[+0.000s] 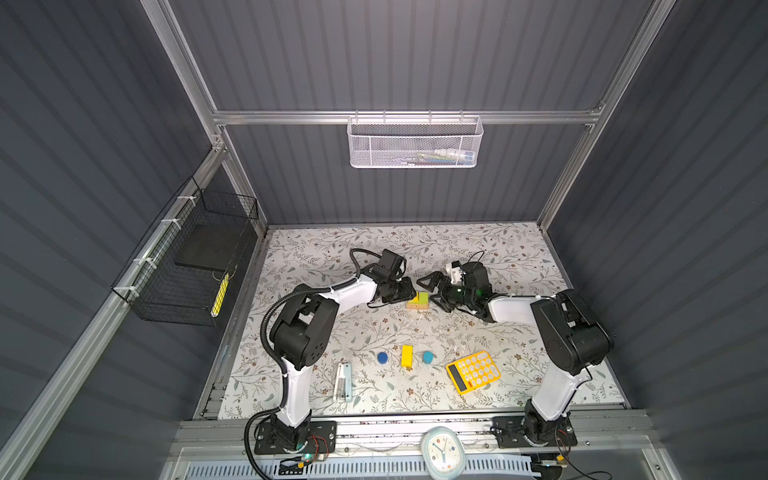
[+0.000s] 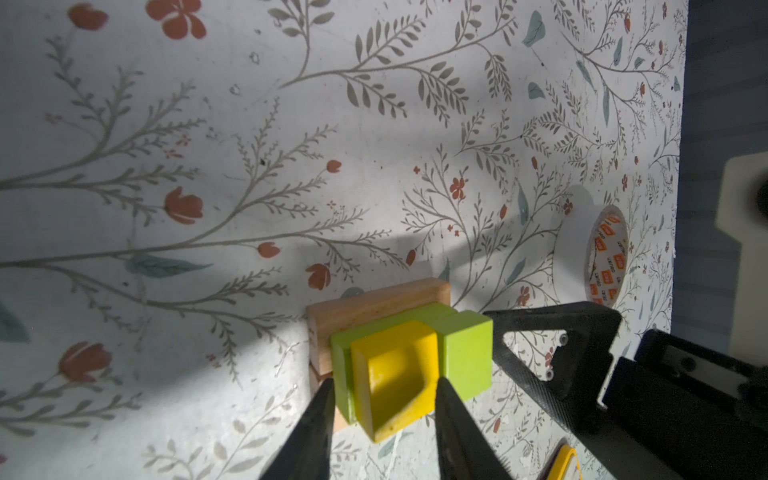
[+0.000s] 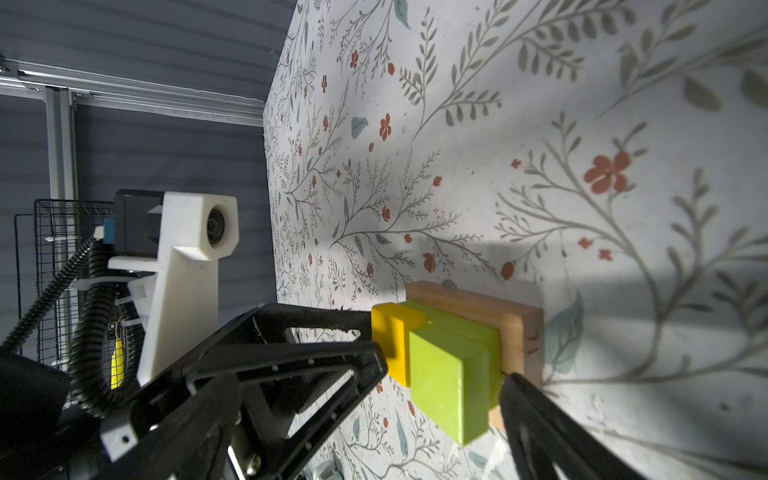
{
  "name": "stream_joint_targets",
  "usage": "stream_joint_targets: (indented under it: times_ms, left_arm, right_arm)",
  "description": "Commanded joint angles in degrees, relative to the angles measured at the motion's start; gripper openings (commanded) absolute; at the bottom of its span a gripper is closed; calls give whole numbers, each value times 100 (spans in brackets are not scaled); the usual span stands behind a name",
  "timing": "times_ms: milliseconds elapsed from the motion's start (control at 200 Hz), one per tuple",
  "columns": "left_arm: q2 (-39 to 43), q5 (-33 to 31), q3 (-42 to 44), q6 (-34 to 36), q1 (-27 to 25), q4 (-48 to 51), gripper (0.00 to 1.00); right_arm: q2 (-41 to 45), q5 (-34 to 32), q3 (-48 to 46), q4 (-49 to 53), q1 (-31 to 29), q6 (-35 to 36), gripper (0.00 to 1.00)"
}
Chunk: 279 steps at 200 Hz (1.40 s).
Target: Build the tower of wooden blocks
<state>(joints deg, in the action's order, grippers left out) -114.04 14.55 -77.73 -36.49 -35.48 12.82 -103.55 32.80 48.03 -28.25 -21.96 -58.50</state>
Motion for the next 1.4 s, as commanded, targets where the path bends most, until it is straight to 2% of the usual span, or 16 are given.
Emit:
stream_joint_targets:
  times_ms: [0, 1391]
  left_arm:
    - [38, -41, -146, 98, -29, 142, 40]
    - [136, -61, -93, 110, -29, 116, 42]
  right_arm:
    - [175, -43, 119, -49, -24, 93, 99]
    - [-14, 73, 215, -150, -97, 14, 99]
